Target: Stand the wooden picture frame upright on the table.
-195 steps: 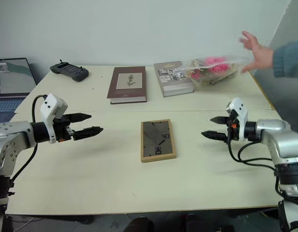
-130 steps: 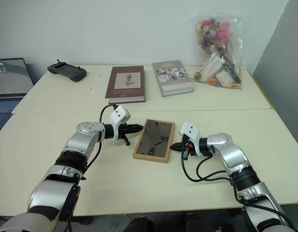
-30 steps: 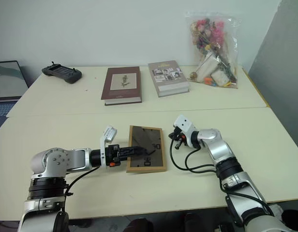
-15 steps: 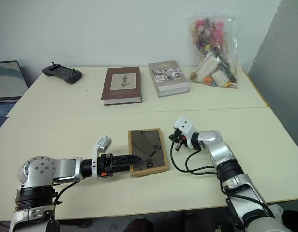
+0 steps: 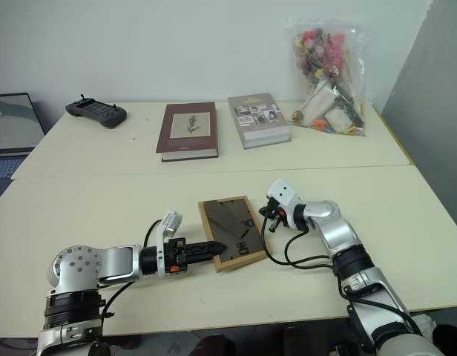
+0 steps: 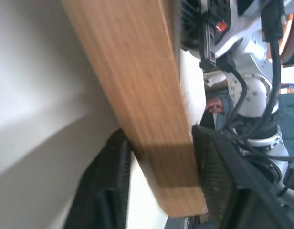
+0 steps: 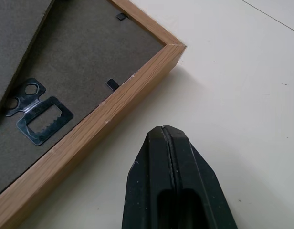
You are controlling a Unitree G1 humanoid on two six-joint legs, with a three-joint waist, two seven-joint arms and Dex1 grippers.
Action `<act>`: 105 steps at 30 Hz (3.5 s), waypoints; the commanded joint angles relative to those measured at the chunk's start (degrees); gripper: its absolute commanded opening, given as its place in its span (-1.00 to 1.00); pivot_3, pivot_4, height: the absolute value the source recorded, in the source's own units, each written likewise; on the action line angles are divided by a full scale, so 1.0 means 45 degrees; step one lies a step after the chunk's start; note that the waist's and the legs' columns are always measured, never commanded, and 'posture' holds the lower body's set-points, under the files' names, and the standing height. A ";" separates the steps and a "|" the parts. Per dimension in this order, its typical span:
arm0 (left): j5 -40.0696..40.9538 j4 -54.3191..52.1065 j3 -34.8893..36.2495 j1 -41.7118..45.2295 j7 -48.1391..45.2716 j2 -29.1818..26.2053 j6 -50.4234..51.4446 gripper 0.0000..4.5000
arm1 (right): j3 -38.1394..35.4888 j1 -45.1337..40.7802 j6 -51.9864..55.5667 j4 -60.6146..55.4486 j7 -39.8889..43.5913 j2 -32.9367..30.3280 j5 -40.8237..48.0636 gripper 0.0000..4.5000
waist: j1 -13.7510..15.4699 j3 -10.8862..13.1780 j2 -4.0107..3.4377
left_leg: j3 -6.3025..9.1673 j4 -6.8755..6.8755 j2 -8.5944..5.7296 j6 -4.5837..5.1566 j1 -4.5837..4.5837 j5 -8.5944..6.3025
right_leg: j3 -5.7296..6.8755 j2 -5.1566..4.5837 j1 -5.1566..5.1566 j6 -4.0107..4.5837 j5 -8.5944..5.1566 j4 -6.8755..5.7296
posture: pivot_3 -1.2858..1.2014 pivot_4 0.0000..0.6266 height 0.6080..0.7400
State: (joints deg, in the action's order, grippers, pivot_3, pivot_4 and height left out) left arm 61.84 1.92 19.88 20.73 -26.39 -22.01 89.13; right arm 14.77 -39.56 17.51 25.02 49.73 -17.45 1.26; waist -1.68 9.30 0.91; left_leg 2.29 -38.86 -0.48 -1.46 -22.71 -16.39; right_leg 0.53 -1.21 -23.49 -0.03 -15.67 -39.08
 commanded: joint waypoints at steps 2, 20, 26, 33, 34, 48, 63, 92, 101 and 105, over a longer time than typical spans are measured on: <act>-0.0291 -0.0363 -0.0015 0.0339 0.0179 0.0114 -0.0682 -0.42 | -0.0288 -0.0172 -0.0044 -0.0561 0.0078 -0.0257 0.0112 -1.00 | 0.0003 0.0000 0.0001 | 0.0000 0.0000 0.0000 0.0000 0.0001 0.0000 | 0.0000 0.0000 0.0001 0.0000 0.0000 0.0000 | 0.03 -0.52 1.00; -0.1706 -0.1646 -0.1851 0.2014 -0.4313 -0.3053 -0.4917 -0.42 | -0.2884 -0.2742 0.6535 -0.5066 0.3345 -0.2633 0.5910 0.19 | -0.0018 0.0018 0.0001 | 0.0003 0.0014 0.0000 0.0003 -0.0015 -0.0001 | 0.0006 -0.0001 -0.0015 0.0002 -0.0001 0.0014 | 0.03 -0.52 1.00; -0.1740 -0.1249 -0.1855 0.2503 -0.4582 -0.3230 -0.5055 -0.42 | -0.2386 -0.3580 0.6509 -0.4903 0.3145 -0.1889 0.6253 0.88 | 0.0023 0.0018 0.0001 | 0.0005 0.0010 -0.0002 0.0049 -0.0022 -0.0027 | 0.0012 -0.0004 -0.0013 0.0001 -0.0001 0.0016 | 0.03 -0.52 1.00; -0.1599 -0.1194 -0.1744 0.2764 -0.4486 -0.3172 -0.4885 -0.42 | -0.1161 -0.3393 0.4705 -0.4588 0.2361 -0.0546 0.5076 0.98 | 0.0017 0.0018 0.0001 | 0.0004 0.0007 -0.0003 0.0043 -0.0027 -0.0024 | 0.0013 -0.0006 -0.0023 0.0001 -0.0001 0.0009 | 0.03 -0.52 1.00; -0.1614 -0.1213 -0.1760 0.2766 -0.4491 -0.3191 -0.4878 -0.42 | -0.1070 -0.3352 0.4656 -0.4700 0.2366 -0.0452 0.5090 0.98 | 0.0019 0.0018 0.0001 | 0.0004 0.0007 -0.0003 0.0042 -0.0030 -0.0023 | 0.0015 -0.0006 -0.0025 0.0001 -0.0001 0.0010 | 0.03 -0.52 1.00; -0.1536 -0.0954 -0.1661 0.2627 -0.4719 -0.3530 -0.4554 -0.42 | -0.1681 -0.2314 0.7433 -0.7679 0.3496 -0.2192 0.7693 0.98 | 0.0030 0.0018 0.0002 | 0.0013 0.0006 -0.0005 0.0052 -0.0033 -0.0029 | 0.0019 -0.0008 -0.0024 0.0001 -0.0001 0.0015 | 0.03 -0.52 1.00; 0.3200 0.1093 0.0259 0.2733 -0.2385 -0.3209 0.0749 -0.42 | -0.0794 -0.0732 -1.4123 -0.0166 -0.3645 -0.5687 -0.4446 0.98 | -0.0003 0.0025 0.0017 | -0.0016 -0.0005 -0.0003 0.0044 -0.0029 -0.0024 | 0.0014 -0.0007 -0.0017 -0.0010 -0.0006 0.0009 | 0.03 -0.52 1.00; 1.1369 0.0066 -0.2994 0.0819 0.2809 -0.4981 -0.2559 -0.42 | 0.2150 -0.4142 -1.9688 0.2558 -1.6335 -0.4456 -1.3436 -0.36 | -0.0005 0.0025 0.0028 | -0.0021 0.0000 -0.0004 -0.0096 -0.0007 0.0058 | -0.0026 0.0010 -0.0018 0.0004 -0.0007 -0.0008 | 0.03 -0.52 1.00; 1.0395 -0.0215 -0.1895 0.0609 0.3483 -0.5127 -0.4486 0.51 | 0.2823 -0.4405 -2.0880 0.4253 -1.2457 -0.4833 -0.8736 -0.40 | -0.0007 0.0025 0.0028 | -0.0024 -0.0001 0.0002 -0.0093 -0.0006 0.0056 | -0.0023 0.0010 -0.0007 0.0004 -0.0007 0.0000 | 0.03 -0.52 1.00; 0.8286 -0.1649 -0.0513 0.0172 0.3583 -0.5302 -0.6012 0.89 | 0.3618 -0.3426 -1.6918 0.3208 -0.5264 -0.4563 -0.0786 -0.40 | -0.0045 0.0030 0.0037 | -0.0025 -0.0001 0.0018 -0.0087 0.0004 0.0054 | -0.0011 0.0010 0.0014 0.0006 -0.0006 0.0012 | 0.03 -0.52 1.00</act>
State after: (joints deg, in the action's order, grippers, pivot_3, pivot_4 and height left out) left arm 103.49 -0.39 13.25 22.40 -10.54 -45.14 66.23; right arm 31.53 -56.49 -70.56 44.75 8.63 -38.70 -24.66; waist -1.89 9.43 1.07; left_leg 2.19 -38.86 -0.39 -1.84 -22.69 -16.14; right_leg 0.49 -1.16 -23.41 0.00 -15.70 -39.01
